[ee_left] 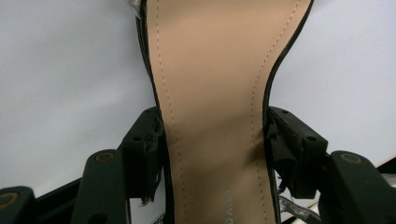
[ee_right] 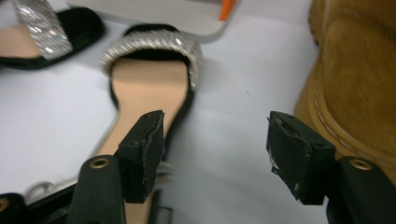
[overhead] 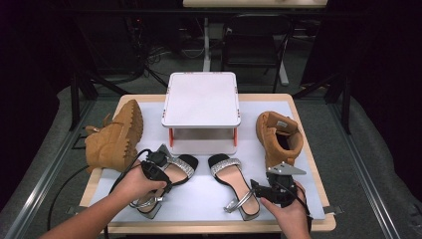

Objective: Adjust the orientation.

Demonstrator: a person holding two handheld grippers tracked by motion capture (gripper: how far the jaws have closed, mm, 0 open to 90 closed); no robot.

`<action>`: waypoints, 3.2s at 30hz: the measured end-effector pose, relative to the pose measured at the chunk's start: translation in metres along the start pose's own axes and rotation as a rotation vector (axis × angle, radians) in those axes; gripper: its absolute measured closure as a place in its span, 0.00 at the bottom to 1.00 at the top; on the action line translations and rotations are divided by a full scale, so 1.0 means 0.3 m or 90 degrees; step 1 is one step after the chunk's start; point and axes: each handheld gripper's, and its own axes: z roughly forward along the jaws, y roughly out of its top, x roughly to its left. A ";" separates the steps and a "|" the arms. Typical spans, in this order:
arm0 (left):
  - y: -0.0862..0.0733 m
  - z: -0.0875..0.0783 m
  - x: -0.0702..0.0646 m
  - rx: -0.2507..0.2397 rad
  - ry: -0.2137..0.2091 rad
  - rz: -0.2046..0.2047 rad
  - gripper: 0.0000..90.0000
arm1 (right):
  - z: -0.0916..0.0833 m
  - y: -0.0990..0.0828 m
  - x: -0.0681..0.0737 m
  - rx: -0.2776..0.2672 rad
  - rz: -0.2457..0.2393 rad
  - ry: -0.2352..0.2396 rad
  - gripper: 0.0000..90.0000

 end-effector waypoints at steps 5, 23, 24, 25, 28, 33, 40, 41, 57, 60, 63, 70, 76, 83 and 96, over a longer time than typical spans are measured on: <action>-0.004 -0.002 -0.003 -0.003 0.003 0.001 0.45 | -0.008 0.088 0.033 0.045 0.001 0.033 0.40; -0.031 -0.016 0.008 -0.018 -0.019 0.002 0.44 | 0.191 0.149 0.159 0.307 -0.043 0.027 0.40; -0.033 -0.016 0.009 -0.018 -0.020 0.003 0.44 | 0.196 0.147 0.162 0.311 -0.036 0.027 0.40; -0.034 -0.015 0.009 -0.018 -0.020 0.003 0.44 | 0.198 0.150 0.159 0.324 -0.048 0.024 0.40; -0.035 -0.013 0.007 -0.019 -0.016 0.006 0.44 | 0.208 0.150 0.159 0.341 -0.049 0.020 0.39; -0.035 -0.011 0.007 -0.019 -0.015 0.004 0.45 | 0.220 0.152 0.151 0.366 -0.023 0.030 0.41; -0.036 -0.012 0.006 -0.020 -0.015 -0.005 0.46 | 0.219 0.153 0.146 0.362 -0.022 0.033 0.43; -0.035 -0.012 0.007 -0.019 -0.017 -0.006 0.46 | 0.218 0.153 0.145 0.361 -0.027 0.033 0.43; -0.055 -0.010 0.015 -0.051 -0.028 0.006 0.45 | 0.221 0.143 0.137 0.324 -0.047 0.069 0.44; -0.063 -0.009 0.017 -0.061 -0.030 0.012 0.45 | 0.216 0.137 0.133 0.319 -0.049 0.072 0.43; -0.073 -0.007 0.017 -0.073 -0.033 0.014 0.44 | 0.214 0.120 0.134 0.323 -0.051 0.080 0.37; -0.114 0.001 0.018 -0.129 -0.033 0.031 0.43 | 0.202 0.095 0.141 0.275 -0.058 0.068 0.41; -0.139 0.009 0.035 -0.169 -0.057 0.024 0.43 | 0.197 0.082 0.132 0.246 -0.047 0.077 0.43; -0.150 0.016 0.035 -0.185 -0.060 0.016 0.43 | 0.191 0.061 0.125 0.205 -0.034 0.082 0.43; -0.163 0.020 0.038 -0.206 -0.067 0.002 0.44 | 0.187 0.051 0.125 0.184 -0.028 0.076 0.44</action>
